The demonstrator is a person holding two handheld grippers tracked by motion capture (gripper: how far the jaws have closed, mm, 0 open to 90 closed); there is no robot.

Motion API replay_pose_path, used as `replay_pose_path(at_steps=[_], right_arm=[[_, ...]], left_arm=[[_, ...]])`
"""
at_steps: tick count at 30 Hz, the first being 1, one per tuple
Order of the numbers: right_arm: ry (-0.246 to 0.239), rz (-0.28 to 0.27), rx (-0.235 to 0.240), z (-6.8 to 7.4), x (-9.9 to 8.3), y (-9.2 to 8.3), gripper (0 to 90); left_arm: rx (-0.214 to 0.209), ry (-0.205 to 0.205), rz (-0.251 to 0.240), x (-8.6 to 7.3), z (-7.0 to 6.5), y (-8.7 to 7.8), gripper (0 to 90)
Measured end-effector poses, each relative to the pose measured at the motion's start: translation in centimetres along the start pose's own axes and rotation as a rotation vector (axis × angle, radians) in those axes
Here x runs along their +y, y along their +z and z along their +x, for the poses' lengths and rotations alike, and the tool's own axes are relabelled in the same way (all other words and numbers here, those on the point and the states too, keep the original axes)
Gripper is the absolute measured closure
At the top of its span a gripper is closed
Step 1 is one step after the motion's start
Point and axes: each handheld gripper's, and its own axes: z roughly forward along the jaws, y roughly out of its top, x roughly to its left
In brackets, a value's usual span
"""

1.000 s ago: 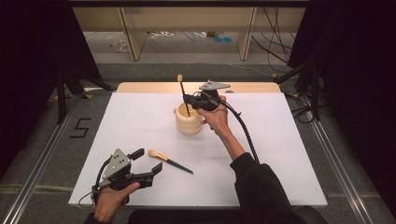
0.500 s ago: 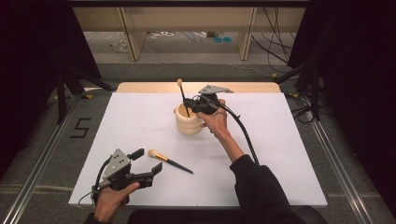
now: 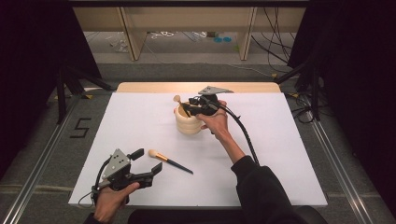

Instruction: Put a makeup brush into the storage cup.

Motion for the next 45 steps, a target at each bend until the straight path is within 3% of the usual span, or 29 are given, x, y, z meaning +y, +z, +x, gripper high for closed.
replay_pose_path(at_steps=[2, 9, 17, 28, 45], right_arm=[[-0.008, -0.019, 0.008, -0.2, 0.1, -0.2, 52.1], [0.014, 0.0, -0.001, -0.1, 0.5, -1.7, 43.6], [0.006, -0.006, -0.002, -0.1, 0.5, -2.9, 37.1], [-0.016, 0.031, 0.007, 0.6, 0.0, -5.2, 33.0], [-0.044, 0.042, 0.023, 1.7, -0.8, -7.2, 32.0]], left_arm=[[-0.001, 0.0, -0.001, 0.0, 0.0, 0.0, 15.7], [0.002, -0.002, 0.001, 0.0, 0.0, 0.0, 15.7], [0.002, -0.004, -0.001, 0.0, 0.0, 0.0, 15.7], [0.003, -0.003, -0.001, 0.0, -0.1, 0.0, 15.7], [0.006, -0.009, -0.001, 0.0, -0.1, -0.1, 15.7]])
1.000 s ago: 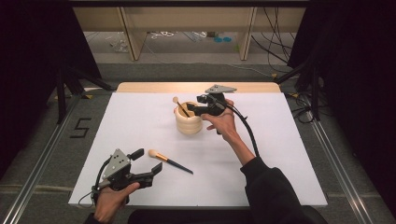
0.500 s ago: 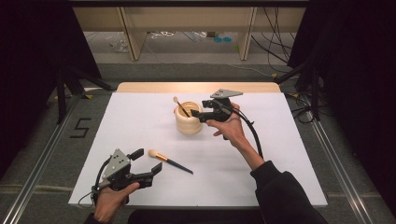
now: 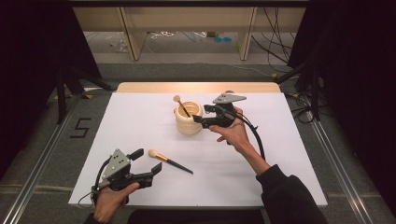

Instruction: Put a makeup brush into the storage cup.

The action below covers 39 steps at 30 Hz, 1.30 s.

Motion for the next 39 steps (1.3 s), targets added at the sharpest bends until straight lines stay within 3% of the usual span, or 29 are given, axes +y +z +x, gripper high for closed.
replay_pose_path(at_steps=[4, 6, 19, 27, 35, 39], right_arm=[[0.007, 0.006, -0.006, 0.2, -0.5, -0.7, 30.3], [0.008, 0.011, -0.01, 0.3, -0.8, -1.1, 29.5], [0.031, 0.003, -0.016, 1.3, -2.2, -3.0, 26.0], [0.049, -0.013, -0.014, 1.3, -3.7, -4.5, 25.5], [0.059, -0.017, -0.043, 1.4, -5.0, -6.0, 24.3], [0.071, -0.006, -0.031, 1.5, -5.5, -6.6, 23.9]], left_arm=[[0.006, -0.016, -0.001, 0.0, -0.1, 0.0, 15.7], [0.002, 0.003, 0.0, 0.0, 0.0, -0.1, 15.7], [0.004, 0.004, -0.004, 0.0, 0.0, -0.2, 15.7], [0.007, 0.003, -0.005, 0.0, 0.0, -0.3, 15.7], [0.008, 0.004, -0.003, 0.0, 0.0, -0.3, 15.7], [0.011, 0.001, -0.001, 0.0, 0.0, -0.3, 15.7]])
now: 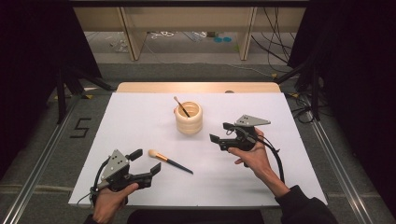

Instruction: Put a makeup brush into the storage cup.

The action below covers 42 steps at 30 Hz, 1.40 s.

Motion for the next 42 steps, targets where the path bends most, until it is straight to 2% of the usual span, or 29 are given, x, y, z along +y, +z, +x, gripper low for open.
replay_pose_path(at_steps=[1, 8, 12, 25, 27, 29, 30, 31, 33, 42], right_arm=[[0.003, -0.015, 0.005, 0.0, -0.2, 0.0, 24.0], [-0.002, 0.006, 0.004, 0.4, -1.1, -0.9, 23.5], [-0.004, -0.003, 0.013, 0.8, -1.6, -1.2, 23.0], [-0.012, 0.032, 0.032, 2.0, -3.2, -2.6, 22.0], [-0.006, 0.018, 0.042, 2.2, -3.3, -2.7, 21.8], [-0.004, 0.025, 0.04, 2.4, -3.4, -3.0, 21.4], [-0.006, 0.013, 0.04, 2.4, -3.5, -3.0, 21.4], [-0.004, 0.014, 0.041, 2.5, -3.6, -3.1, 21.3], [-0.004, 0.03, 0.037, 2.5, -3.7, -3.4, 21.2], [-0.006, 0.022, 0.018, 2.5, -4.2, -4.2, 20.8]], left_arm=[[0.0, -0.001, -0.001, 0.0, 0.0, 0.0, 15.7], [0.001, -0.001, -0.001, 0.0, 0.0, 0.0, 15.7], [-0.004, 0.005, 0.003, 0.0, 0.0, 0.1, 15.7], [-0.012, 0.003, 0.005, 0.1, 0.0, 0.3, 15.7], [-0.006, -0.022, 0.001, 0.0, -0.1, 0.3, 15.7], [-0.008, -0.004, 0.003, 0.0, 0.0, 0.3, 15.7], [-0.005, -0.018, 0.003, 0.0, -0.1, 0.3, 15.7], [-0.01, 0.001, 0.005, 0.0, -0.1, 0.3, 15.7], [-0.009, 0.001, 0.005, 0.0, -0.1, 0.2, 15.7], [-0.007, 0.002, 0.006, 0.0, -0.1, 0.3, 15.7]])
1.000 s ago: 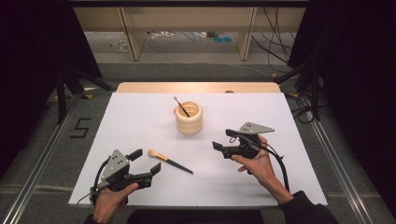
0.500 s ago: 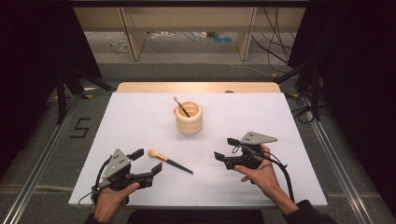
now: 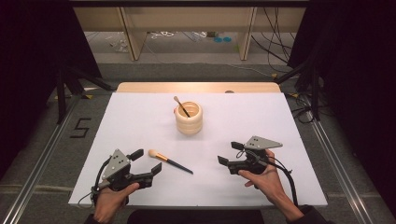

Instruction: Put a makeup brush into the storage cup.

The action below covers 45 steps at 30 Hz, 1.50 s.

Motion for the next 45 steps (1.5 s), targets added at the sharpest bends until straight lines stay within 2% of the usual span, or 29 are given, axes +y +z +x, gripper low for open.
replay_pose_path(at_steps=[3, 9, 13, 24, 30, 31, 33, 35, 38, 39, 41, 42, 44, 45], right_arm=[[0.004, 0.011, -0.003, 0.0, -0.1, -0.4, 20.3], [0.009, -0.005, -0.01, 0.2, -0.4, -1.1, 20.4], [0.008, 0.01, -0.026, 0.2, -0.6, -1.4, 20.3], [0.023, -0.003, -0.013, 0.2, -0.8, -1.7, 20.2], [0.019, -0.003, -0.011, 0.2, -0.8, -1.7, 20.2], [0.02, -0.003, -0.011, 0.2, -0.8, -1.6, 20.3], [0.02, 0.011, -0.018, 0.2, -0.8, -1.7, 20.3], [0.023, 0.0, -0.007, 0.2, -0.8, -1.7, 20.4], [0.012, 0.015, -0.013, 0.2, -0.8, -1.8, 20.4], [0.013, 0.016, -0.014, 0.2, -0.8, -1.8, 20.5], [0.01, 0.014, -0.014, 0.2, -0.8, -1.9, 20.6], [0.011, 0.015, -0.014, 0.3, -0.8, -1.9, 20.6], [0.012, 0.016, -0.013, 0.3, -0.8, -1.9, 20.6], [0.01, 0.019, -0.016, 0.3, -0.8, -1.8, 20.6]], left_arm=[[-0.001, 0.002, 0.0, 0.0, 0.0, 0.0, 15.7], [0.003, -0.006, 0.001, 0.0, 0.0, 0.0, 15.7], [0.004, -0.001, 0.002, 0.0, 0.0, 0.0, 15.7], [0.004, 0.008, 0.006, 0.1, 0.2, 0.2, 15.7], [-0.025, 0.011, 0.019, 0.5, 0.5, 0.6, 15.7], [-0.028, 0.029, 0.027, 0.7, 0.6, 0.6, 15.7], [-0.048, 0.035, 0.04, 1.0, 0.7, 0.9, 15.9], [-0.072, 0.076, 0.058, 1.4, 0.8, 1.1, 16.4], [-0.085, 0.129, 0.093, 2.2, 0.6, 1.6, 16.8], [-0.1, 0.151, 0.103, 2.4, 0.6, 1.7, 17.0], [-0.135, 0.165, 0.135, 2.8, 0.5, 2.2, 17.0], [-0.139, 0.187, 0.147, 3.0, 0.5, 2.4, 17.0], [-0.154, 0.207, 0.17, 3.3, 0.5, 2.9, 17.4], [-0.173, 0.199, 0.184, 3.3, 0.5, 3.1, 17.7]])
